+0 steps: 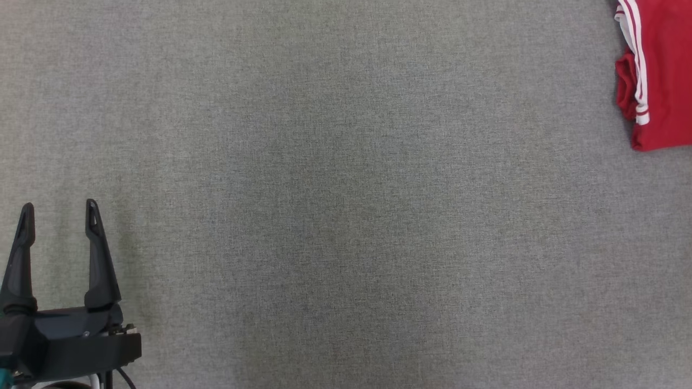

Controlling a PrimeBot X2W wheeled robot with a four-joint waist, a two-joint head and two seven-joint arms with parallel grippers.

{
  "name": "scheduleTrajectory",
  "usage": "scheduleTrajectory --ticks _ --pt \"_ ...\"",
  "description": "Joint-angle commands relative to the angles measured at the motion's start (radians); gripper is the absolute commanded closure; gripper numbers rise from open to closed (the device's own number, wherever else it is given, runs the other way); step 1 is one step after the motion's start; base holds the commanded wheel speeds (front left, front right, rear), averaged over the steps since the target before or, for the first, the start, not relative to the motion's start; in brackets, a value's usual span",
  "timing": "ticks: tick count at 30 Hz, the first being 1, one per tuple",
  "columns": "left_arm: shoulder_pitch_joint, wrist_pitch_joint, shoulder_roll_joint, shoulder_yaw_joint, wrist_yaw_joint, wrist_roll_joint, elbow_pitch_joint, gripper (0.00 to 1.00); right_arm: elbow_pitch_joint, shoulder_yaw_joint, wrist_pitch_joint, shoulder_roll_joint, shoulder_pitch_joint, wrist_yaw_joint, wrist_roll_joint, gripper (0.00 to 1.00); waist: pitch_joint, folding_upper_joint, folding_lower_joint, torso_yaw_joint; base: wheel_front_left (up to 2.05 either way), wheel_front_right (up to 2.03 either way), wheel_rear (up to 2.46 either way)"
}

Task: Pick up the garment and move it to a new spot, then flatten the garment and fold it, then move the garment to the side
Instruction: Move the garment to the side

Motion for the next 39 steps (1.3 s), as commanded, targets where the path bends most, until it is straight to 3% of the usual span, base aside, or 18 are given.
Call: scheduleTrajectory --ticks 1,7,14,23,39 --pt "0.012 -0.002 0.003 0.002 0.006 -0.002 -0.006 0.00 0.009 -0.007 -0.014 0.000 -0.016 -0.003 -0.016 0.00 0.000 -0.0002 0.0000 0.001 0.00 0.00 0.00" --pt "0.011 -0.010 -0.013 -0.007 0.011 -0.010 0.014 0.00 0.036 -0.057 -0.110 0.000 -0.042 -0.003 -0.066 0.00 -0.022 -0.0002 0.0000 0.007 0.00 0.00 0.00" --pt "0.038 -0.024 -0.039 -0.017 0.013 -0.026 0.078 0.00 -0.018 -0.121 -0.172 0.098 0.020 -0.003 0.015 0.00 -0.133 -0.0002 0.0000 0.010 0.00 0.00 0.00" --pt "0.101 -0.030 -0.058 -0.038 0.013 -0.035 0.153 0.00 -0.276 -0.168 -0.176 0.219 0.252 -0.003 0.091 0.00 -0.308 -0.0002 0.0000 0.017 0.00 0.00 0.00" --pt "0.196 0.020 -0.048 -0.085 0.025 -0.014 0.196 0.00 -0.664 -0.243 -0.177 0.457 0.806 -0.003 -0.009 0.00 -0.483 -0.0002 0.0000 0.047 0.00 0.00 0.00"
